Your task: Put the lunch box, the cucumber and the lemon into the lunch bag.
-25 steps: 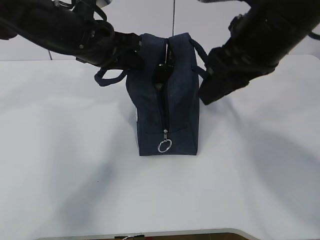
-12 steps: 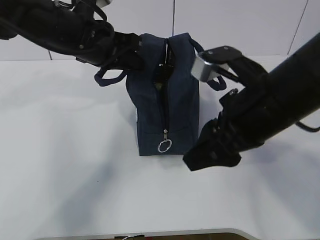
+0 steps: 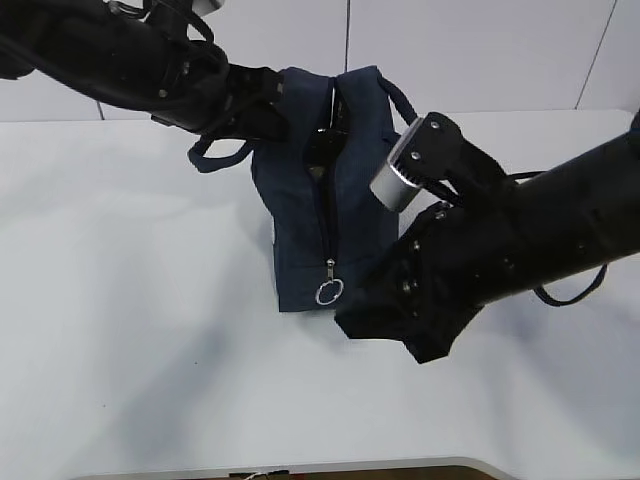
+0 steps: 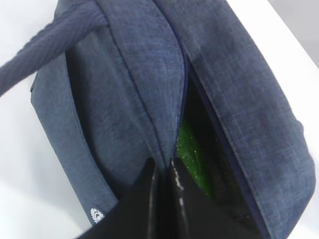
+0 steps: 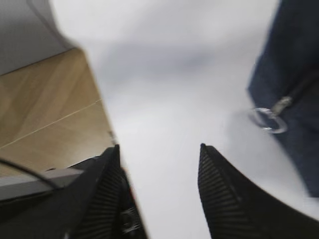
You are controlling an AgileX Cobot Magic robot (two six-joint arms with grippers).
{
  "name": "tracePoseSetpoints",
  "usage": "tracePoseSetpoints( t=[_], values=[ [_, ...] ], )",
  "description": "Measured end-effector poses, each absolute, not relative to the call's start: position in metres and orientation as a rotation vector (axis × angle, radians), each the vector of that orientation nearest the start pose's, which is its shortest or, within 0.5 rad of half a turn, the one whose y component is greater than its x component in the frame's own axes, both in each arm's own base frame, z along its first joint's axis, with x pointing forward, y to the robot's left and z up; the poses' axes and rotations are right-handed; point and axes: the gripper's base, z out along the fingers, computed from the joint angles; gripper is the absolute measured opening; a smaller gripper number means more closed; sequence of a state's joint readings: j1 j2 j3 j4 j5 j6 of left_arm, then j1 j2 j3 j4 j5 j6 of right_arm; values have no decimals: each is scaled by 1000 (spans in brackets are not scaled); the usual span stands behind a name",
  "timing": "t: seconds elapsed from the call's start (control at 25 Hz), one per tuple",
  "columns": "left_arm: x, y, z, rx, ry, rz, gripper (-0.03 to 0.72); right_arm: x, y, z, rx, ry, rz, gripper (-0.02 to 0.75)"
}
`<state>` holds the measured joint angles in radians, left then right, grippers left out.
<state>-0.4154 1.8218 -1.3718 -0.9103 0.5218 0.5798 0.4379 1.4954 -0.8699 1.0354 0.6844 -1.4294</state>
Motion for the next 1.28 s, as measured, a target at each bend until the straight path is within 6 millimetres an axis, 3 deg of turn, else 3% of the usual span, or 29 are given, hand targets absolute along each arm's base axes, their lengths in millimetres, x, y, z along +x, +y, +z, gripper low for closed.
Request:
tracePoseSetpoints(
  t=[0.4, 0.68, 0.92, 1.28],
  values=[
    [364, -200, 264, 401, 2302, -808, -12, 264, 173, 209, -1212, 2064, 631, 410],
    [364, -200, 264, 401, 2302, -808, -12, 275, 176, 187, -1458, 1863, 465, 409],
    [364, -200, 264, 401, 2302, -808, -12, 287, 181, 167, -1382, 1874, 471, 409],
    [364, -200, 264, 402, 2303, -809, -12, 296, 178, 166, -1246, 1926, 417, 408]
  ],
)
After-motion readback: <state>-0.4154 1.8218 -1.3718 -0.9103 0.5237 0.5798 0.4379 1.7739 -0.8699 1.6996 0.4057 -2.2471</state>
